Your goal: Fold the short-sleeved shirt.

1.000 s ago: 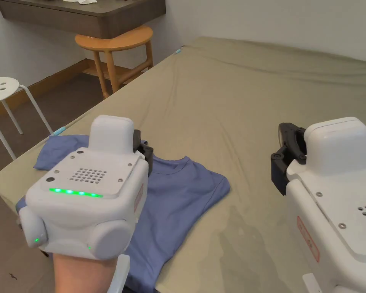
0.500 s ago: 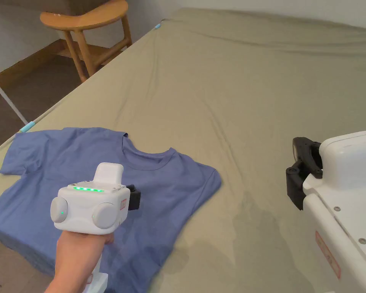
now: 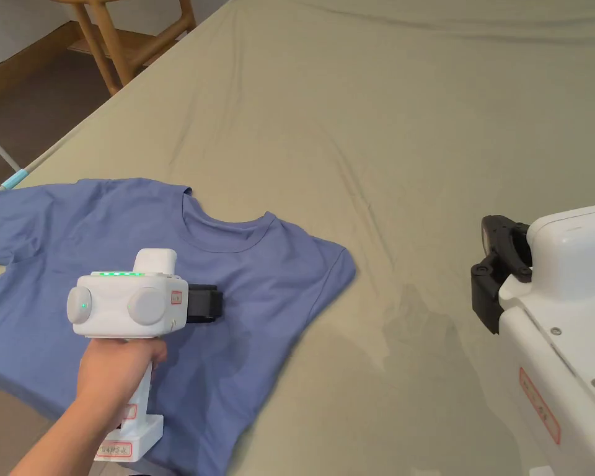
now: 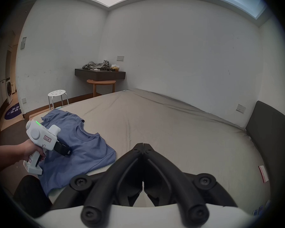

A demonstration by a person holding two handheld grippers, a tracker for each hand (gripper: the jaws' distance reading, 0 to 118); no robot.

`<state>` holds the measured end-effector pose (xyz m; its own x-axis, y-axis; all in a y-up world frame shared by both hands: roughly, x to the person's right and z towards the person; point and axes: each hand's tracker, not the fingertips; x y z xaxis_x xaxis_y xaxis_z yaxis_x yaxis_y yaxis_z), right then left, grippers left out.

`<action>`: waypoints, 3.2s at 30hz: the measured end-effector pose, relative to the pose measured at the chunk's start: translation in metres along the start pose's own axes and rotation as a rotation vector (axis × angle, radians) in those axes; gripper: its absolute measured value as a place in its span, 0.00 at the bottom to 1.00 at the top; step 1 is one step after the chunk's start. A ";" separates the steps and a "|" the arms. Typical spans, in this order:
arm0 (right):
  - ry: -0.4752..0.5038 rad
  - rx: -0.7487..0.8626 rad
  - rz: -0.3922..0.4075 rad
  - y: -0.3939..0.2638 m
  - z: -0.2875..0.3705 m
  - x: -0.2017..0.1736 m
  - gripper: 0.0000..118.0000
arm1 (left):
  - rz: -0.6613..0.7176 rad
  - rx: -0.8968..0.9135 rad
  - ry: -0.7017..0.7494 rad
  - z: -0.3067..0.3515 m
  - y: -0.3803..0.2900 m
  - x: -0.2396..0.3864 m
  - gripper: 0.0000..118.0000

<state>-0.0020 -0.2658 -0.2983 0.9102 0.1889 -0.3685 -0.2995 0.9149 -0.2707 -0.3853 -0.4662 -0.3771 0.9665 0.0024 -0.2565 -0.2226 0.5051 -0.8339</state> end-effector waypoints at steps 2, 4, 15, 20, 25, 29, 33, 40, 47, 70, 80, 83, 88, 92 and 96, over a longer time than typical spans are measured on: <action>0.004 -0.009 -0.010 -0.003 -0.002 -0.001 0.00 | -0.018 -0.026 0.007 0.003 0.007 0.003 0.99; 0.009 -0.014 -0.015 -0.004 -0.001 -0.003 0.00 | -0.024 -0.035 0.016 0.005 0.008 0.007 0.89; -0.003 0.002 -0.003 -0.002 0.018 0.005 0.00 | 0.015 0.157 -0.015 0.034 -0.003 0.006 0.00; -0.022 0.016 -0.002 0.001 0.033 0.011 0.00 | 0.094 0.257 -0.070 0.058 -0.009 0.000 0.00; -0.052 0.053 -0.004 0.008 0.056 0.020 0.00 | 0.140 0.403 -0.143 0.105 -0.012 0.007 0.00; -0.085 0.089 -0.012 0.014 0.077 0.025 0.00 | 0.269 0.533 -0.251 0.157 -0.018 0.010 0.00; -0.106 0.122 -0.022 0.017 0.100 0.033 0.00 | 0.255 0.704 -0.343 0.218 -0.013 0.021 0.00; -0.154 0.178 -0.050 0.019 0.138 0.051 0.00 | 0.102 0.942 -0.418 0.330 0.021 0.063 0.00; -0.232 0.225 -0.067 0.018 0.175 0.077 0.00 | -0.100 1.118 -0.495 0.414 0.041 0.125 0.00; -0.534 0.120 -0.190 -0.056 0.223 0.211 0.00 | -0.642 0.674 -0.805 0.296 0.039 0.454 0.00; -0.541 0.013 -0.233 -0.098 0.200 0.240 0.00 | -0.756 0.211 -0.659 0.137 -0.073 0.527 0.01; -0.537 -0.007 -0.240 -0.103 0.196 0.241 0.00 | -0.763 0.162 -0.626 0.116 -0.098 0.518 0.02; -0.523 -0.016 -0.219 -0.097 0.196 0.230 0.00 | -0.713 0.146 -0.642 0.124 -0.102 0.489 0.91; -0.512 -0.001 -0.184 -0.088 0.200 0.223 0.00 | -0.631 0.320 -0.676 0.172 -0.085 0.451 0.96; -0.504 0.031 -0.151 -0.073 0.205 0.215 0.00 | -0.530 0.497 -0.682 0.236 -0.060 0.402 0.96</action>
<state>0.2743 -0.2184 -0.1753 0.9695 0.1954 0.1477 -0.1527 0.9537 -0.2590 0.0470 -0.2919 -0.3148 0.8270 0.0888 0.5552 0.1865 0.8883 -0.4198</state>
